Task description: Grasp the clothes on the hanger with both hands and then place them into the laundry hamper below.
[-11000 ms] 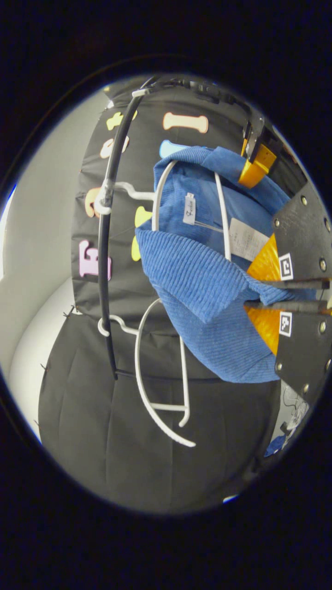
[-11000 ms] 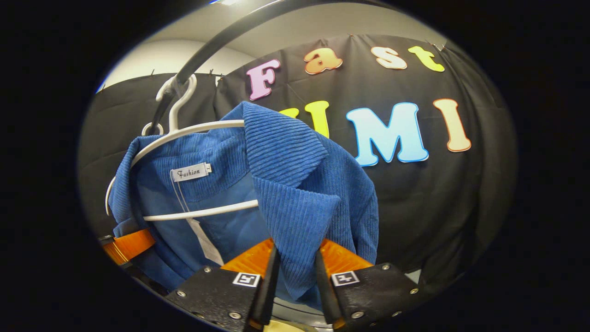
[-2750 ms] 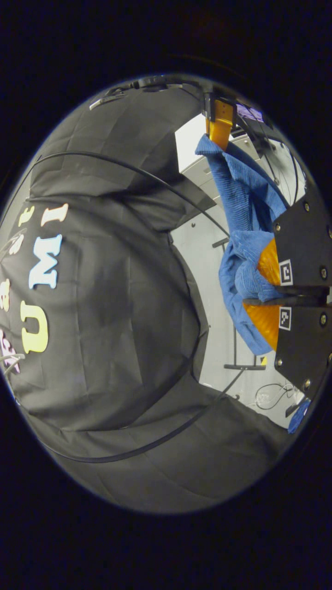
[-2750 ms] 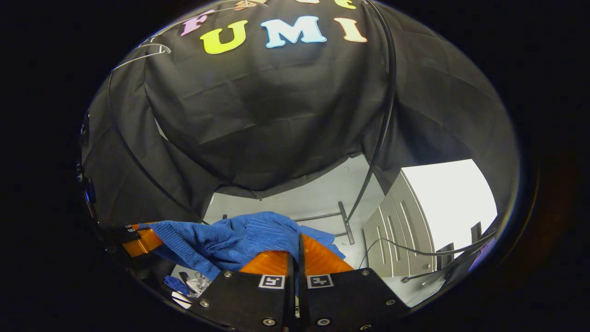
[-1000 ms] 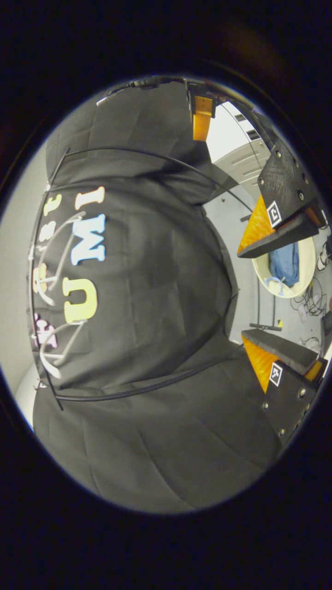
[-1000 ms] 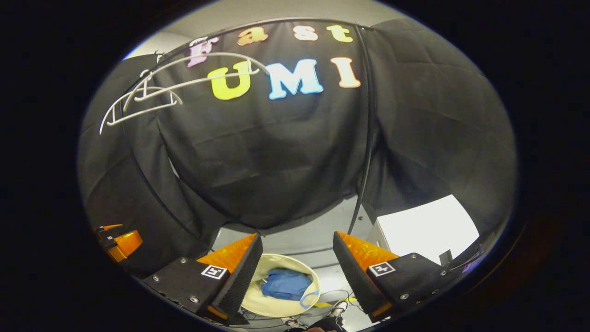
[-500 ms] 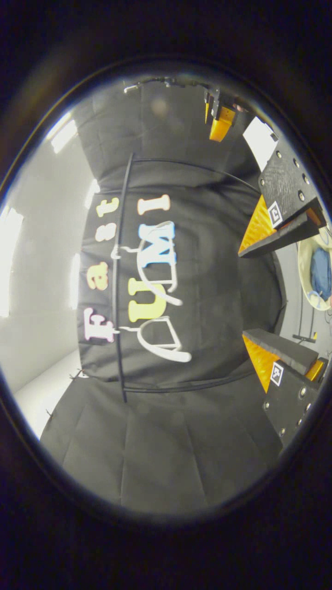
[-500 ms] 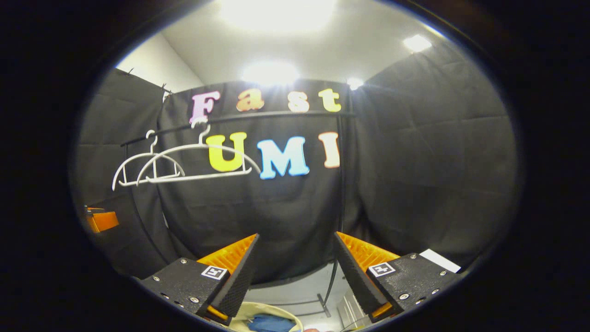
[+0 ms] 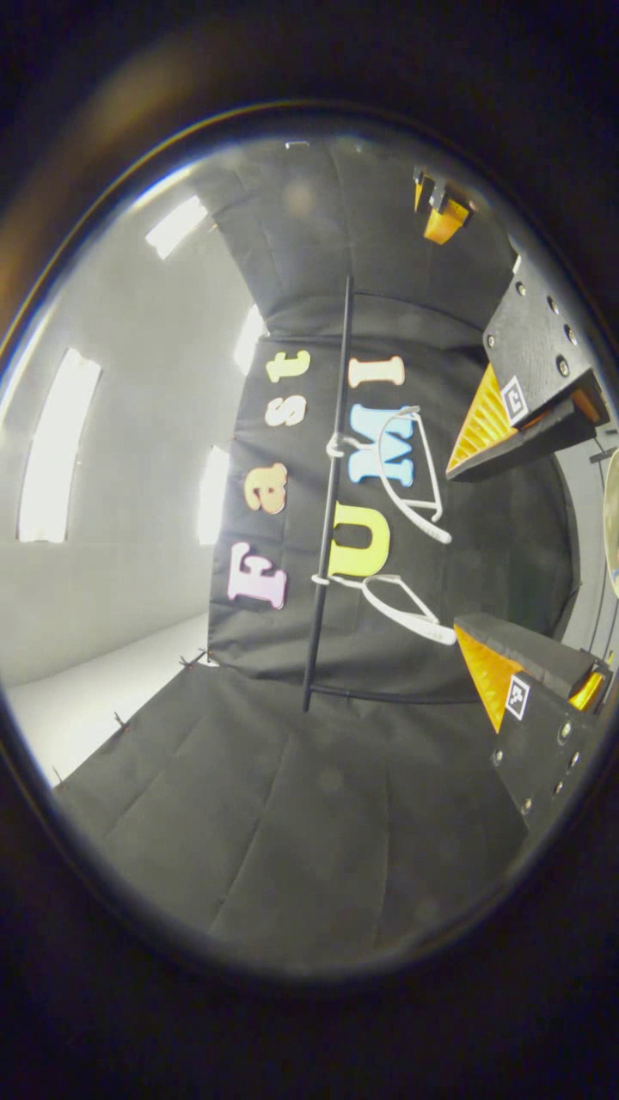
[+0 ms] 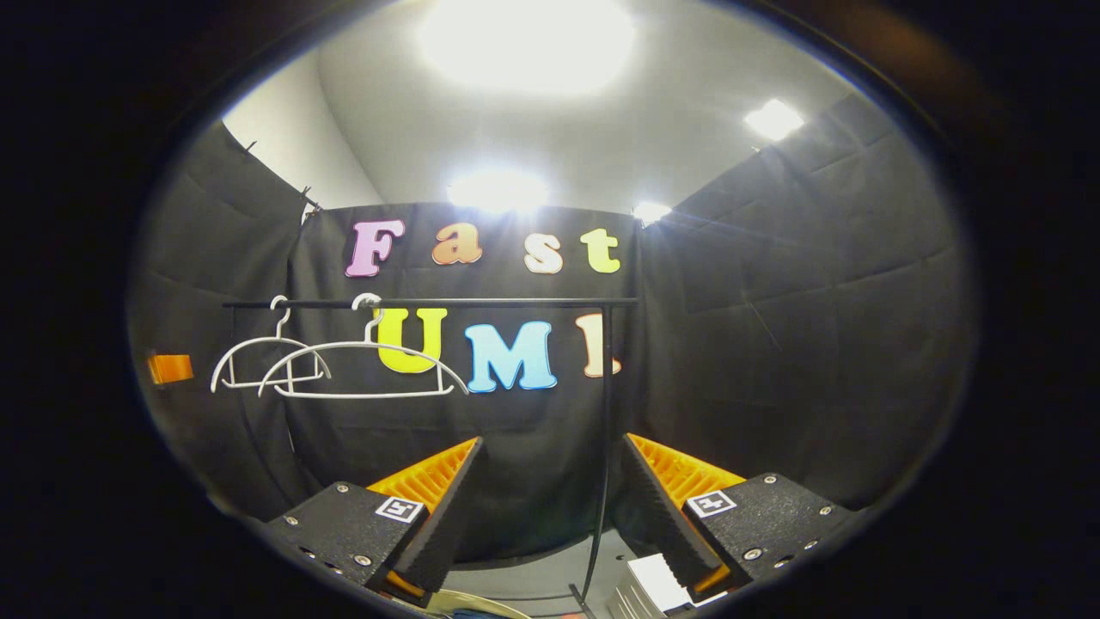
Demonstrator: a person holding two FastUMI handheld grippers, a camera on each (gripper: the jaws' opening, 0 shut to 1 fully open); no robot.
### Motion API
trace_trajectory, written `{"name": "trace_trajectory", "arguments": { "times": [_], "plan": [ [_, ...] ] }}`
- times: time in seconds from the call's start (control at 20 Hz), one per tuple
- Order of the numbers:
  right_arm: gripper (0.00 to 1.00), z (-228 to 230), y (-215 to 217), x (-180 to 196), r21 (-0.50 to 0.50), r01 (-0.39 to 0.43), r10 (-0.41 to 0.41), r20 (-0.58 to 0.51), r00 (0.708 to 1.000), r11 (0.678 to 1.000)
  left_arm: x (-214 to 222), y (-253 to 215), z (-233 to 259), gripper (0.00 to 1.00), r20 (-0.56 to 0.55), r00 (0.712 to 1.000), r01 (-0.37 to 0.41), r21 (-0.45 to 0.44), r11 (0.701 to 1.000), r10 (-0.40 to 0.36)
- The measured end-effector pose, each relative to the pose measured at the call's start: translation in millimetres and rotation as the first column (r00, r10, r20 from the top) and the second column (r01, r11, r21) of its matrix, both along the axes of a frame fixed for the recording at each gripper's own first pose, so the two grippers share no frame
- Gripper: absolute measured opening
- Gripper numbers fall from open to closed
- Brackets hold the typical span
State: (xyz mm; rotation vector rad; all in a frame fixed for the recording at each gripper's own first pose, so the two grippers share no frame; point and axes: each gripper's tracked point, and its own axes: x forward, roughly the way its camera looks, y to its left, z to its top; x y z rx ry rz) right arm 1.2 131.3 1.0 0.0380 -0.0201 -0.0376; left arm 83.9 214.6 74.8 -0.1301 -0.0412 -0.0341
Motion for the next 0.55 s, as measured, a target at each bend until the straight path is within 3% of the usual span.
{"name": "trace_trajectory", "arguments": {
  "times": [0.1,0.2,0.5,0.55],
  "plan": [
    [0.95,-3.0,0.4,-2.7,0.005,0.001,-0.001,-0.010,1.000,1.000,-2.6,9.3,-7.8,0.89,-0.016,1.000,-0.024,0.006,1.000,0.024],
    [0.91,-4.1,3.3,-3.9,0.009,-0.006,0.006,-0.014,1.000,1.000,-7.3,20.2,-18.4,0.89,-0.033,0.998,-0.049,0.012,0.999,0.049],
    [0.95,0.0,13.2,10.0,0.007,-0.028,0.028,-0.005,1.000,1.000,-17.9,37.9,-28.5,0.89,-0.021,0.995,-0.096,0.048,0.994,0.097],
    [0.91,2.1,15.9,13.7,0.012,-0.033,0.033,0.001,0.999,0.999,-19.3,41.1,-30.4,0.89,-0.019,0.994,-0.108,0.062,0.992,0.109]
  ]
}}
